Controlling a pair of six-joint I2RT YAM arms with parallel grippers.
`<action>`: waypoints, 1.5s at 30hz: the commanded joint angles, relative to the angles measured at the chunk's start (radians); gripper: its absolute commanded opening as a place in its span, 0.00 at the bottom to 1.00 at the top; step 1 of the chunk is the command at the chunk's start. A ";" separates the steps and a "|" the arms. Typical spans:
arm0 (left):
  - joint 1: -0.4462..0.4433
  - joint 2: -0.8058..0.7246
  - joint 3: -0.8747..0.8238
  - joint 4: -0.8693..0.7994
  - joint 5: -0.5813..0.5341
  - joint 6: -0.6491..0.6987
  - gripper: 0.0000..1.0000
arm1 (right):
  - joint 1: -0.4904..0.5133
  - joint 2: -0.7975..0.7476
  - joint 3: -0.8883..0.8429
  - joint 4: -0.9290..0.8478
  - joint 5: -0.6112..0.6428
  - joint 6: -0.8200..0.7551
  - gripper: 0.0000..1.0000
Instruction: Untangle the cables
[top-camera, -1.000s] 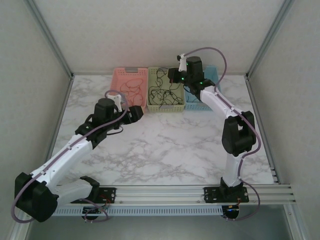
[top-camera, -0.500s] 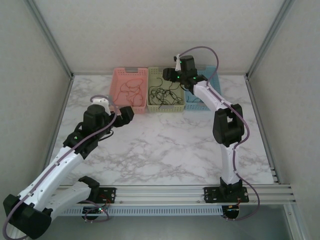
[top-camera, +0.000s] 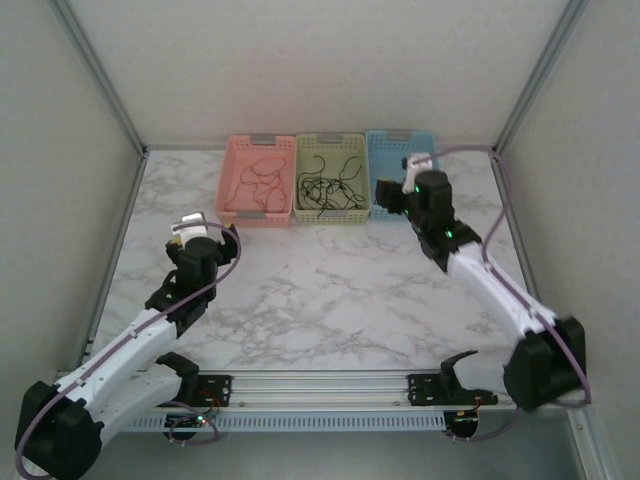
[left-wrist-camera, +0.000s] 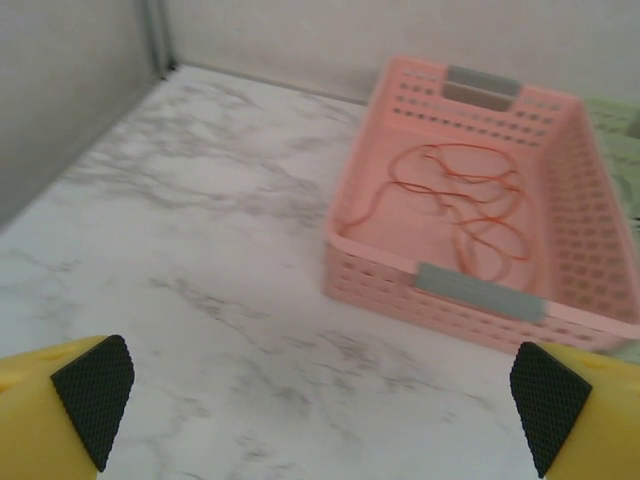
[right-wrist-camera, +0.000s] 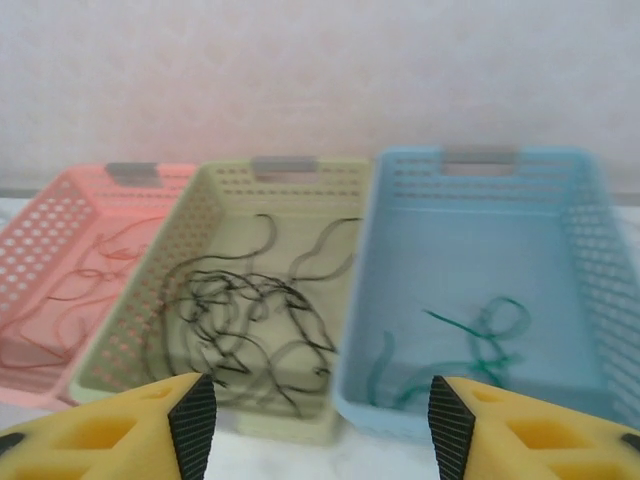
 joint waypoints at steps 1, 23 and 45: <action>0.013 0.021 -0.046 0.168 -0.126 0.165 0.99 | -0.018 -0.109 -0.188 0.037 0.180 -0.073 0.63; 0.374 0.632 -0.128 0.822 0.354 0.219 0.95 | -0.291 0.257 -0.596 0.861 0.164 -0.112 0.53; 0.409 0.644 -0.091 0.763 0.428 0.204 1.00 | -0.312 0.331 -0.561 0.858 0.113 -0.106 0.99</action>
